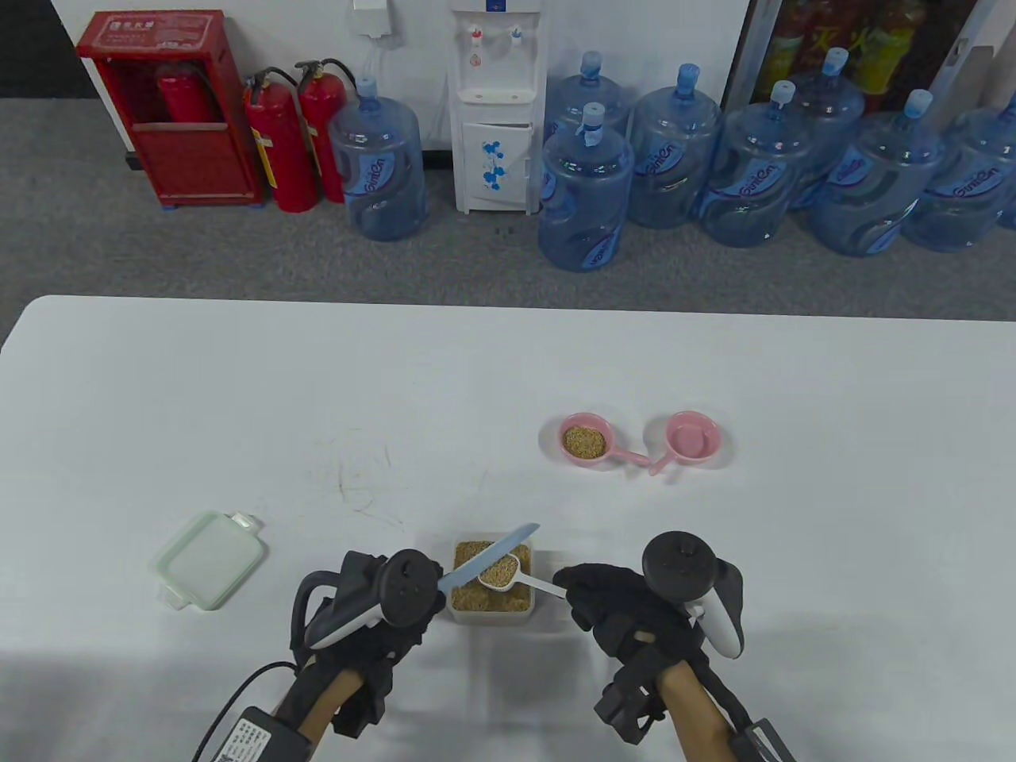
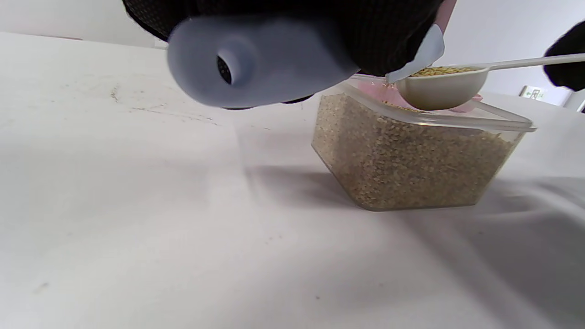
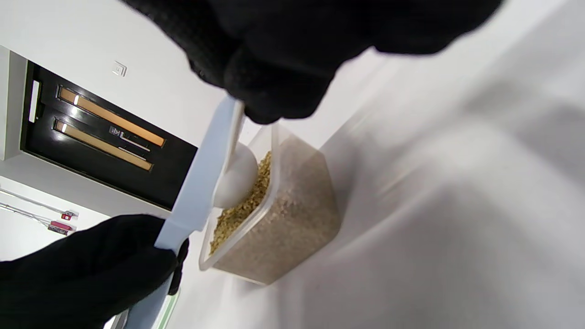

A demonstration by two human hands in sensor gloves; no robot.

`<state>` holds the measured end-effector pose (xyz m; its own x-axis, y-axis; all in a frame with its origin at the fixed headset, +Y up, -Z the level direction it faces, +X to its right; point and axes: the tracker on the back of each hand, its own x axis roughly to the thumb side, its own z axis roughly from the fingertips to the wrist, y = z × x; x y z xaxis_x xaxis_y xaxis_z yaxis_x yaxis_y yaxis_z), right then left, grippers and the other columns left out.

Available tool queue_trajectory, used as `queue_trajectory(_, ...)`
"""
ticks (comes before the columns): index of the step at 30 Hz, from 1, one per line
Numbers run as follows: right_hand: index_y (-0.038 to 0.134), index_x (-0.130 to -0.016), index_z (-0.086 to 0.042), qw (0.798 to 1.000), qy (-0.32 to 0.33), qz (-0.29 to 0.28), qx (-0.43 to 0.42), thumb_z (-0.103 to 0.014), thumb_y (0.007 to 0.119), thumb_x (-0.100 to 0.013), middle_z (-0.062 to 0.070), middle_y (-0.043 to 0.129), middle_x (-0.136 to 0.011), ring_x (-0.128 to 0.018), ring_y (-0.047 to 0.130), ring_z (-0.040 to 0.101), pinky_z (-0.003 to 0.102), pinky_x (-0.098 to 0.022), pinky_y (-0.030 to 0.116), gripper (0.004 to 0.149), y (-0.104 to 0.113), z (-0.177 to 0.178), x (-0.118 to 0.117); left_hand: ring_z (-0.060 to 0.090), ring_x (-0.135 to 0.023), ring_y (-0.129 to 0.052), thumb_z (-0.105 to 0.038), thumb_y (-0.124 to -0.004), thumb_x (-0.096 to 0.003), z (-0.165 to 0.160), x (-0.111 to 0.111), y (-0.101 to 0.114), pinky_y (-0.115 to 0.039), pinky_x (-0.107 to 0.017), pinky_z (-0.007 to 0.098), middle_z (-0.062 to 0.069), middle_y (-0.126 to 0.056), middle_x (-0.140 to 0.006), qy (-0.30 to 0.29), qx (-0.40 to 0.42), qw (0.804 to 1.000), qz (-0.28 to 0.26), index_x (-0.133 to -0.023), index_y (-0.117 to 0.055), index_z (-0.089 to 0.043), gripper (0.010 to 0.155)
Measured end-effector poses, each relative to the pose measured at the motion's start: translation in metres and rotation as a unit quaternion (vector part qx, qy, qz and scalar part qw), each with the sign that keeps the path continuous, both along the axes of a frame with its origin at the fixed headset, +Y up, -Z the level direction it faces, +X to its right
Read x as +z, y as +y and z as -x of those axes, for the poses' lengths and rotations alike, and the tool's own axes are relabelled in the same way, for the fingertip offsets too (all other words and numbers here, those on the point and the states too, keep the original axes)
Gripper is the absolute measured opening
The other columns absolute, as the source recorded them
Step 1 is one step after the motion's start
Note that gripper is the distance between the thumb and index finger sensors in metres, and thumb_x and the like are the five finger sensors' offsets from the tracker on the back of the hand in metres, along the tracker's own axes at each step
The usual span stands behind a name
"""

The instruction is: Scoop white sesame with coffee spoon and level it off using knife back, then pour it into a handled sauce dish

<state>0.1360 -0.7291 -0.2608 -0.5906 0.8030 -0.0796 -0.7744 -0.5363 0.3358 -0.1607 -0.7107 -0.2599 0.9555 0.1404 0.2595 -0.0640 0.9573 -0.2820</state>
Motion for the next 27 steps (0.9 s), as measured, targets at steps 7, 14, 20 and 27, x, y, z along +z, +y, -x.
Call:
queue_trajectory(7,0.084,-0.096,-0.009,1.0,0.003,0.0,0.002,-0.025,0.072,-0.058,0.015,0.097,-0.059,-0.023,0.089,0.006,0.032,-0.022,0.085,0.043,0.001,-0.001,0.0,0.028,-0.081,-0.092,-0.04,-0.075,-0.0599,0.006,-0.003,0.0,-0.055,-0.08,0.059,0.001,-0.085,-0.089,0.013,0.001,1.0,0.001,-0.1,-0.074,-0.024,0.043)
queue_trajectory(14,0.084,-0.096,-0.009,1.0,0.005,0.0,-0.002,-0.025,0.072,-0.058,0.015,0.097,-0.059,-0.024,0.089,0.006,0.032,-0.022,0.085,0.043,0.001,-0.003,0.001,0.028,-0.082,-0.091,-0.039,-0.075,-0.0593,0.022,-0.008,0.006,-0.055,-0.08,0.06,0.001,-0.085,-0.09,0.049,0.019,0.998,-0.021,-0.1,-0.074,-0.025,0.043)
queue_trajectory(20,0.084,-0.096,-0.009,1.0,0.004,-0.005,0.007,-0.026,0.072,-0.058,0.015,0.097,-0.059,-0.024,0.089,0.006,0.032,-0.022,0.085,0.043,0.001,-0.003,0.001,0.025,-0.084,-0.096,-0.041,-0.084,-0.0545,0.06,-0.023,0.002,-0.057,-0.08,0.059,-0.004,-0.091,-0.088,0.142,0.02,0.989,-0.027,-0.094,-0.081,-0.03,0.041)
queue_trajectory(27,0.084,-0.096,-0.009,1.0,0.003,-0.005,0.01,-0.026,0.072,-0.059,0.015,0.097,-0.059,-0.024,0.089,0.006,0.033,-0.023,0.085,0.043,0.001,-0.002,0.001,0.024,-0.084,-0.096,-0.041,-0.086,-0.053,0.095,-0.04,-0.025,-0.058,-0.08,0.058,-0.005,-0.092,-0.087,0.216,0.01,0.976,0.021,-0.092,-0.083,-0.031,0.04)
